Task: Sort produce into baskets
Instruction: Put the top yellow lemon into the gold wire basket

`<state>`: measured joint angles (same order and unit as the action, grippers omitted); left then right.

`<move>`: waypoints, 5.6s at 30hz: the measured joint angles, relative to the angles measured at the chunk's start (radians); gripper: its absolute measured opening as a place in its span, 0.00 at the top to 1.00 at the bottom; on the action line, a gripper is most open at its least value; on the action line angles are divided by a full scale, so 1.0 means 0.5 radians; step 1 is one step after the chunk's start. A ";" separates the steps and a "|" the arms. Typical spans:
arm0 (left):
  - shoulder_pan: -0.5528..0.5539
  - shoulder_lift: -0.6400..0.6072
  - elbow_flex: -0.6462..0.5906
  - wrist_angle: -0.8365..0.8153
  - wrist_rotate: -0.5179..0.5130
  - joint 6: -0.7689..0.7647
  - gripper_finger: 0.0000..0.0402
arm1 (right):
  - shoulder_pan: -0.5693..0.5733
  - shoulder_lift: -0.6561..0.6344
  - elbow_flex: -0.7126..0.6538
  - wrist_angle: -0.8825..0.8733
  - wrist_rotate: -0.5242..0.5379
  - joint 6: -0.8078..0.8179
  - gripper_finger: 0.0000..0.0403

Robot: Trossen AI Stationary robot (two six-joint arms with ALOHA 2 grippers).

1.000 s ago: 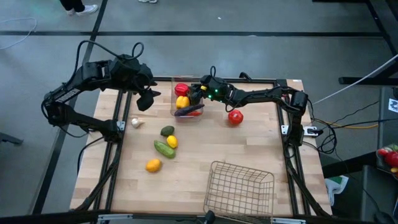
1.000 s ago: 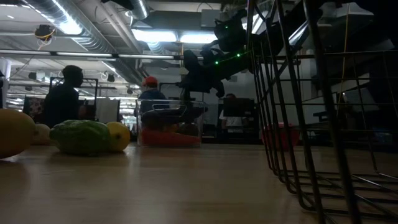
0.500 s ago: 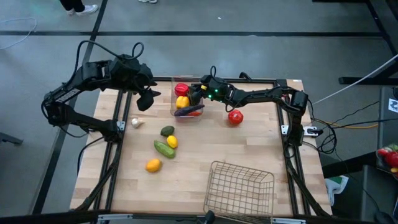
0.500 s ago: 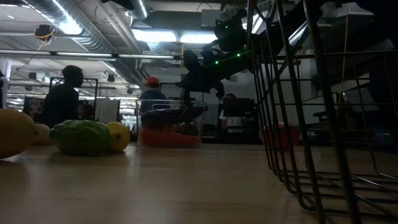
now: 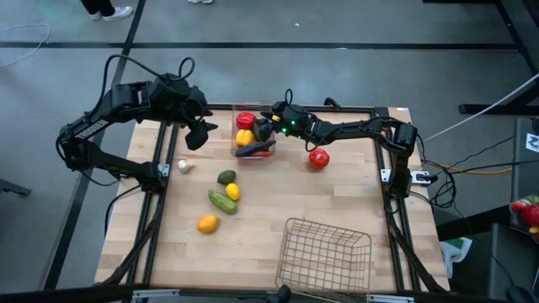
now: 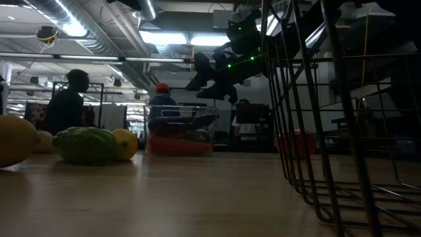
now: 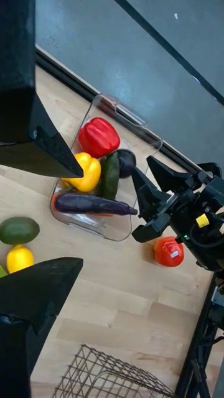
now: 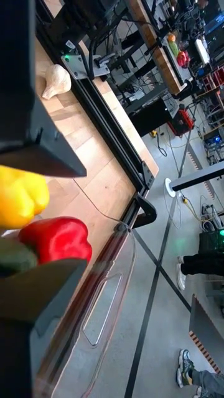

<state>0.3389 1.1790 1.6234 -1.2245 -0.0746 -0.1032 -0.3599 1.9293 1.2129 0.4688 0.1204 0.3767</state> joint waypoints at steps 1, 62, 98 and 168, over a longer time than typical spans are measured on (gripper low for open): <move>0.000 0.000 0.000 0.000 0.000 -0.001 0.46 | 0.000 0.000 0.000 0.000 0.000 0.000 0.41; -0.735 0.409 -0.002 -0.208 0.000 -0.015 0.46 | 0.001 -0.831 0.002 -1.304 -0.820 -0.566 0.05; -0.752 0.426 -1.176 0.502 0.000 0.135 0.46 | 0.632 -1.453 -0.519 -1.864 -0.835 -0.550 0.05; -0.790 0.762 -1.518 1.484 0.018 0.383 0.61 | 0.747 -1.450 -0.518 -1.867 -0.675 -0.446 0.05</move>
<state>-0.0563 1.5599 0.8643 -0.4827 -0.0655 0.0884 0.0135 1.2041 0.9539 -0.4648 -0.2173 0.1536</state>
